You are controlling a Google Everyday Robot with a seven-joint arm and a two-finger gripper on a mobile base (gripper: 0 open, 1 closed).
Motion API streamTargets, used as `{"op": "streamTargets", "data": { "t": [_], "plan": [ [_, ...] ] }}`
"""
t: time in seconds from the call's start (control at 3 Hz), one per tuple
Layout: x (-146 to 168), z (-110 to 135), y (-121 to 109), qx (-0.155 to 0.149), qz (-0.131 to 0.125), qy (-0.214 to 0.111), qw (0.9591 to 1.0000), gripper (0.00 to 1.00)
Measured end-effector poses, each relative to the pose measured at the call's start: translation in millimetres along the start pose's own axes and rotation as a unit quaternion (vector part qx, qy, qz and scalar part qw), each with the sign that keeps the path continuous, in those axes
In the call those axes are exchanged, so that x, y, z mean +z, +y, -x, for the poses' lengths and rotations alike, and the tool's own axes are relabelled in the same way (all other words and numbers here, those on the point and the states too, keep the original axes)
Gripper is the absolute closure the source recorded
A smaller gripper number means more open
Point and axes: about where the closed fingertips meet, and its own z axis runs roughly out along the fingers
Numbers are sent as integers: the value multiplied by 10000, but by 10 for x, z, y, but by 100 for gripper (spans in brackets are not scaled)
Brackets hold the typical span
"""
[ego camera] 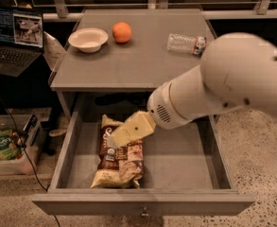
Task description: Pick brown chip bag from top drawer and place on counter
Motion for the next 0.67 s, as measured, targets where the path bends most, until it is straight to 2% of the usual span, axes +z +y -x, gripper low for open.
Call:
{"op": "streamTargets", "data": {
  "t": [0.33, 0.67],
  "plan": [
    [575, -283, 78, 601, 160, 438, 9971, 0],
    [1014, -489, 112, 959, 117, 849, 9917, 0]
  ]
}}
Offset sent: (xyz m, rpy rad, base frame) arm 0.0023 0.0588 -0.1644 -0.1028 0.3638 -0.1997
